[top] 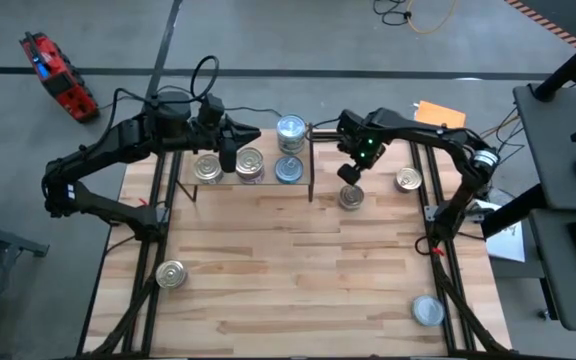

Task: Stack canned seafood by type on shelf
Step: Move the blue and pink tuna can to the center of the table

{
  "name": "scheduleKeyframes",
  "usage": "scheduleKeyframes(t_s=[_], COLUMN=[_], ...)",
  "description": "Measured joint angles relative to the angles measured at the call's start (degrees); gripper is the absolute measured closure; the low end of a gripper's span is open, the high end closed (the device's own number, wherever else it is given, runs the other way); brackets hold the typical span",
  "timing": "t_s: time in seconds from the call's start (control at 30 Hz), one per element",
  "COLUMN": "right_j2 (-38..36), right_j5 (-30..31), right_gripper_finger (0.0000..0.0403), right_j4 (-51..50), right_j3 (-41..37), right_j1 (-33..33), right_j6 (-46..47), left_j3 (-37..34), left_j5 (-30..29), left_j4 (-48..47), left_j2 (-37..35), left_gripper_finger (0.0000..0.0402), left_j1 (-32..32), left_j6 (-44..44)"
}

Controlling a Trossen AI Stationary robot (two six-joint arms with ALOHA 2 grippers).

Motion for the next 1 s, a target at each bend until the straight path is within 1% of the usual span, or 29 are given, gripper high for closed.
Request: scheduleKeyframes(t_s=[0.3, 0.33, 0.4, 0.47, 0.5, 0.57, 0.63, 0.73, 0.77, 0.8, 0.87, 1.0], right_j2=[0.4, 0.4, -0.6, -2.8, -4.2, -7.7, -10.8, -14.8, -15.8, -16.6, -17.2, -16.7], right_j5=[-1.2, -1.7, -4.6, -8.5, -9.4, -9.2, -5.4, 4.3, 6.5, 8.7, 11.4, 12.5], right_gripper_finger=[0.0062, 0.0065, 0.0076, 0.0102, 0.0120, 0.0166, 0.0222, 0.0321, 0.0357, 0.0374, 0.0382, 0.0392], right_j4=[-0.3, -0.3, 0.1, 3.2, 6.2, 12.1, 15.7, 19.4, 20.4, 21.6, 24.0, 29.4], right_j3=[-1.5, -1.8, -3.2, -6.2, -8.0, -12.5, -16.8, -22.0, -23.5, -24.9, -27.5, -31.4], right_j1=[1.1, 1.4, 2.5, 4.7, 6.2, 9.2, 12.2, 16.3, 17.4, 18.4, 19.4, 19.5], right_j6=[0.6, 0.6, 1.8, 3.5, 5.5, 9.5, 14.5, 20.3, 21.6, 22.6, 25.3, 28.2], left_j3=[0.0, 0.0, 0.0, 0.0, 0.0, 0.0, 0.0, 0.0, 0.0, 0.0, 0.0, 0.0], left_j5=[0.0, 0.0, 0.0, 0.0, 0.0, 0.0, 0.0, -0.7, -1.3, -2.0, -3.1, -4.6], left_j4=[0.0, 0.0, 0.0, 0.0, 0.0, 0.0, 0.0, 0.0, 0.0, 0.0, 0.0, 0.4], left_j2=[0.0, 0.0, 0.0, 0.0, 0.0, 0.0, 0.0, 0.1, 0.1, 0.1, 0.1, 0.1], left_gripper_finger=[0.0365, 0.0365, 0.0365, 0.0365, 0.0365, 0.0365, 0.0365, 0.0365, 0.0365, 0.0365, 0.0365, 0.0365], left_j1=[0.0, 0.0, 0.0, -0.4, -0.7, -1.3, -2.0, -2.8, -3.1, -3.3, -3.6, -4.0], left_j6=[0.1, 0.1, 0.1, 0.1, 0.1, 0.4, 0.4, 0.6, 0.9, 1.1, 1.5, 1.9])
